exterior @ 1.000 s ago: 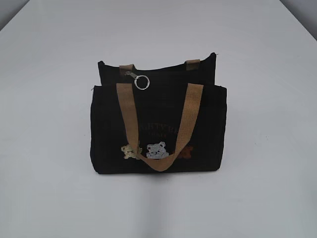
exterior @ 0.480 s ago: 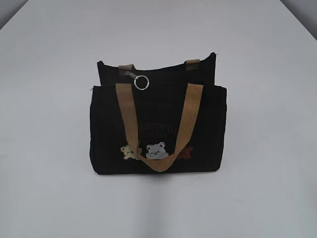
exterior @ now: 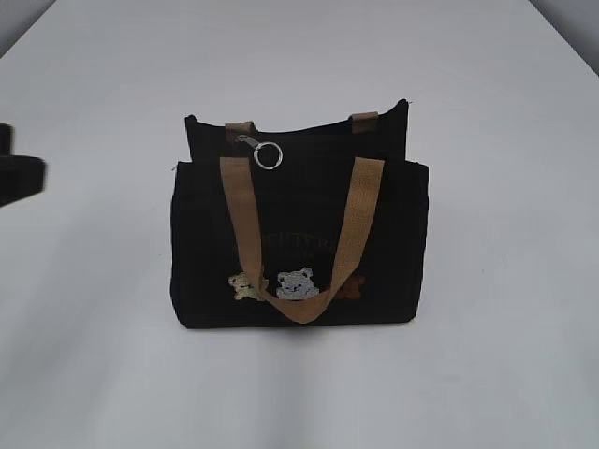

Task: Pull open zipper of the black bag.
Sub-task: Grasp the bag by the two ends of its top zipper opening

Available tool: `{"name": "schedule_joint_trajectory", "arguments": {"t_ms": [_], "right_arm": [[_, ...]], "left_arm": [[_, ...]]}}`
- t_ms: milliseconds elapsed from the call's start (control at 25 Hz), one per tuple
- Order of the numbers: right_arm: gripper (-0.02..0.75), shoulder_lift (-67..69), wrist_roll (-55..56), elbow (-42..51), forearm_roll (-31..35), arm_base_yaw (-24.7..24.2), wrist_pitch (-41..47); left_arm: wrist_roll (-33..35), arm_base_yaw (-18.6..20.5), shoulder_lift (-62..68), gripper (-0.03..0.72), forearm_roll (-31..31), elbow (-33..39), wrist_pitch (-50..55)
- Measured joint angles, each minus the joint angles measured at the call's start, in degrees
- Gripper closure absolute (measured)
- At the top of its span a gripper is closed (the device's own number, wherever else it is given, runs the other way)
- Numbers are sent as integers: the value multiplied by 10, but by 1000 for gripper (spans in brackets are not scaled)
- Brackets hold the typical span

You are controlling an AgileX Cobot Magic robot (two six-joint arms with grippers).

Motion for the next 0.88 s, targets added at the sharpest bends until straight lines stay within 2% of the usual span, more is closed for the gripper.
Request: {"name": "schedule_joint_trajectory", "arguments": {"t_ms": [40, 160, 280, 440, 560, 680, 760, 800, 840, 880], "right_arm": [[411, 0, 0, 0, 0, 0, 0], [411, 0, 0, 0, 0, 0, 0], [411, 0, 0, 0, 0, 0, 0], [411, 0, 0, 0, 0, 0, 0], [411, 0, 0, 0, 1, 0, 0], [411, 0, -1, 0, 27, 0, -1], [411, 1, -35, 0, 81, 0, -10], [411, 8, -66, -1, 126, 0, -24], [411, 27, -130, -2, 179, 0, -46], [411, 50, -187, -3, 227, 0, -73]], "left_arm": [[74, 0, 66, 314, -61, -1, -5], [239, 0, 199, 298, -202, -10, -13], [348, -6, 311, 294, -295, -26, 10], [424, -48, 412, 274, -340, -46, 21], [461, -88, 461, 269, -360, -65, 11], [482, -111, 498, 283, -365, -98, 5], [485, -118, 517, 397, -368, -117, 3], [487, -120, 521, 524, -368, -120, 2], [487, -121, 522, 589, -368, -122, 1], [487, -121, 524, 620, -368, -123, 1]]}}
